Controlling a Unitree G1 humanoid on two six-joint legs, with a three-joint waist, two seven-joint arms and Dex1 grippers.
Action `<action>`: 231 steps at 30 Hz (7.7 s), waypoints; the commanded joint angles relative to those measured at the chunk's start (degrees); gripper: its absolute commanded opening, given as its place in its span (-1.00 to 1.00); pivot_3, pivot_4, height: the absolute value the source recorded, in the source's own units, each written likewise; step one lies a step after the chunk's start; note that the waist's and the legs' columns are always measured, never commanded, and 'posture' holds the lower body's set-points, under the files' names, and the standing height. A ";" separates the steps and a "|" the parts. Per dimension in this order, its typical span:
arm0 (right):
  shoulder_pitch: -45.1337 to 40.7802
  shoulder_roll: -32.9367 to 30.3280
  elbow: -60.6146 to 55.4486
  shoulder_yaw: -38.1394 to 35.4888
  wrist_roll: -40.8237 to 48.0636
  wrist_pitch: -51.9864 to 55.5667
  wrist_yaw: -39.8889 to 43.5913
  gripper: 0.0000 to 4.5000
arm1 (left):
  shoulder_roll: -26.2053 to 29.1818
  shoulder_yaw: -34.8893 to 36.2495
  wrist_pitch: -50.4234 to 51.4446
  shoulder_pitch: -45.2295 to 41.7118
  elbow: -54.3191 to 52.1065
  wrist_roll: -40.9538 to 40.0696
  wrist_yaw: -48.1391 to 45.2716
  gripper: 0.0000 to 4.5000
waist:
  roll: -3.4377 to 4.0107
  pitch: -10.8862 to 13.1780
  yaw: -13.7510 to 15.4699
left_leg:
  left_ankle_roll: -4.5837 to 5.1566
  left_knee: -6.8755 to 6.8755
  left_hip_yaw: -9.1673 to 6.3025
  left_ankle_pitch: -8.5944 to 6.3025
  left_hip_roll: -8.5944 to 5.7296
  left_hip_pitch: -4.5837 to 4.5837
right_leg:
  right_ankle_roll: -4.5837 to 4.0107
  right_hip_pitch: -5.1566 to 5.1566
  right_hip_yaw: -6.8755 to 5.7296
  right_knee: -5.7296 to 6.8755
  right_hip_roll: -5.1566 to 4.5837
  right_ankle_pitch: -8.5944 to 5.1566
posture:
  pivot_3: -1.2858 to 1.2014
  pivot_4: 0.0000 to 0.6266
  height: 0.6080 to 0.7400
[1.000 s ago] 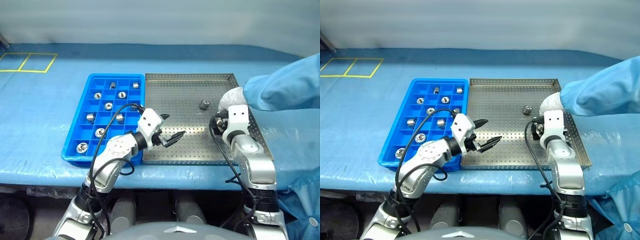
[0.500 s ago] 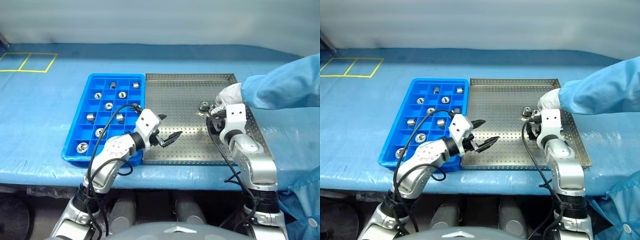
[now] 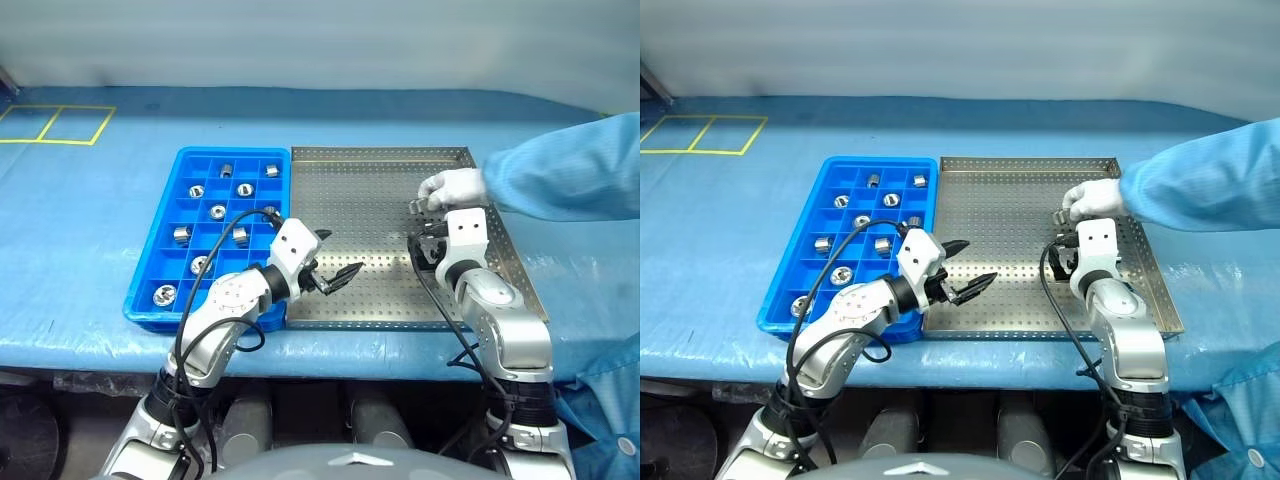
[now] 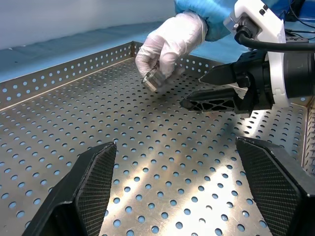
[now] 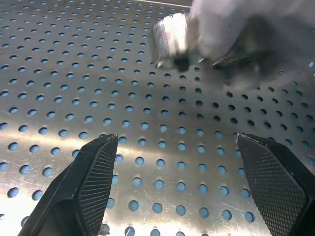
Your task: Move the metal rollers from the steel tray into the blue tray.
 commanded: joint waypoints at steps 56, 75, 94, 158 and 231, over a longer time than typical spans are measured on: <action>-6.62 2.06 2.74 10.92 7.55 -3.75 12.69 0.81 | 5.73 6.35 2.60 1.85 -5.72 3.95 5.00 0.88 | -0.01 0.00 -0.04 | 0.00 -0.02 -0.03 0.00 0.03 0.03 | 0.00 0.02 -0.03 0.00 0.03 0.00 | 0.11 -0.52 1.00; -13.45 6.33 21.59 10.52 4.49 -10.78 10.57 0.63 | 6.49 6.95 4.02 3.75 -7.69 4.16 5.11 0.88 | -0.01 0.01 0.71 | 0.00 -0.07 -0.05 0.00 0.03 0.04 | 0.00 0.03 -0.05 0.00 0.04 0.01 | 0.14 -0.52 1.00; -10.08 3.93 5.52 9.73 10.85 -5.64 15.06 -0.22 | 7.69 8.78 7.64 6.88 -14.00 1.68 4.29 0.88 | -0.01 0.01 0.77 | 0.00 -0.09 -0.07 0.00 0.04 0.03 | -0.01 0.01 -0.05 0.01 0.04 0.01 | 0.18 -0.52 1.00; 0.01 -9.73 -15.89 4.06 7.52 5.20 11.35 0.76 | 3.26 0.86 5.81 2.21 -10.59 -0.98 0.91 0.88 | -0.04 -0.01 12.66 | -0.49 -0.29 -0.13 -0.51 0.30 -0.25 | -0.29 -0.12 -0.54 -0.58 0.12 -0.34 | 0.12 -0.52 1.00; -4.07 0.68 -10.30 5.92 13.73 4.99 13.08 -0.53 | 9.61 3.35 7.89 7.02 -18.66 -0.22 1.55 0.88 | 0.16 -0.13 -0.45 | 0.02 0.09 0.07 -0.46 0.20 0.19 | -0.06 0.10 0.02 0.11 0.17 -0.25 | 0.21 -0.52 1.00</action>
